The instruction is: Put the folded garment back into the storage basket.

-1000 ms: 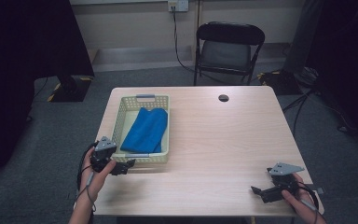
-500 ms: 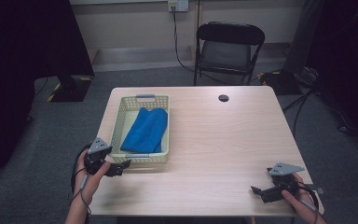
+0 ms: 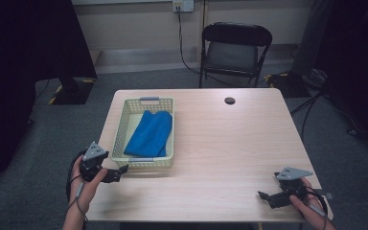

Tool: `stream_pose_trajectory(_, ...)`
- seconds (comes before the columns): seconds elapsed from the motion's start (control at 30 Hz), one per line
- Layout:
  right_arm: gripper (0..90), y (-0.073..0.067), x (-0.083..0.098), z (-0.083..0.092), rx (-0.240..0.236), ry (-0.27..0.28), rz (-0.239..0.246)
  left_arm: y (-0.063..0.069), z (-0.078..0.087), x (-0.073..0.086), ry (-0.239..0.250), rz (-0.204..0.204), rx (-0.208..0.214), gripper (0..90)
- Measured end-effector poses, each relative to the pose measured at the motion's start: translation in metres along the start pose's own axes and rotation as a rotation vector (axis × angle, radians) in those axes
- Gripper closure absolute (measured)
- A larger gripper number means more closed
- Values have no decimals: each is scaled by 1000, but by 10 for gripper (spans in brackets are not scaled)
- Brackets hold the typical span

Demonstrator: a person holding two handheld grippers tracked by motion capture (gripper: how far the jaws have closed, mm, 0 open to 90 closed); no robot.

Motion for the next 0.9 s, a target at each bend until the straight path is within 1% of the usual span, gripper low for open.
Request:
stream_pose_trajectory(0.2, 0, 0, 0, 0, 0, 0, 0, -5, 1, 6, 7, 17, -3, 34)
stream_pose_trajectory(0.3, 0, 0, 0, 0, 0, 0, 0, -7, 0, 9, 7, 24, -1, 32)
stream_pose_trajectory(0.33, 0, 0, 0, 0, 0, 0, 0, -7, 0, 10, 11, 30, 6, 31)
stream_pose_trajectory(0.37, 0, 0, 0, 0, 0, 0, 0, -8, -1, 12, 12, 29, 16, 31)
stream_pose_trajectory(0.5, 0, 0, 0, 0, 0, 0, 0, -10, -2, 16, 8, 32, 13, 31)
stream_pose_trajectory(0.6, 0, 0, 0, 0, 0, 0, 0, -13, -3, 20, 5, 27, 10, 31)
stream_pose_trajectory(0.77, 0, 0, 0, 0, 0, 0, 0, -17, -8, 30, -13, 19, 8, 31)
stream_pose_trajectory(0.8, 0, 0, 0, 0, 0, 0, 0, -18, -10, 33, -15, 21, 0, 31)
stream_pose_trajectory(0.87, 0, 0, 0, 0, 0, 0, 0, -19, -13, 38, -36, 8, -10, 31)
stream_pose_trajectory(0.9, 0, 0, 0, 0, 0, 0, 0, -20, -14, 41, -44, 6, -6, 31)
Point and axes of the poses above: each handheld gripper's, and its own axes: z roughly backward along the jaws, x roughly out of its underside, y roughly to its right, the point moved 1 cm from there along -z, roughly forward along the jaws, and after that the axes turned 11 degrees about y, right-handed, at the moved point
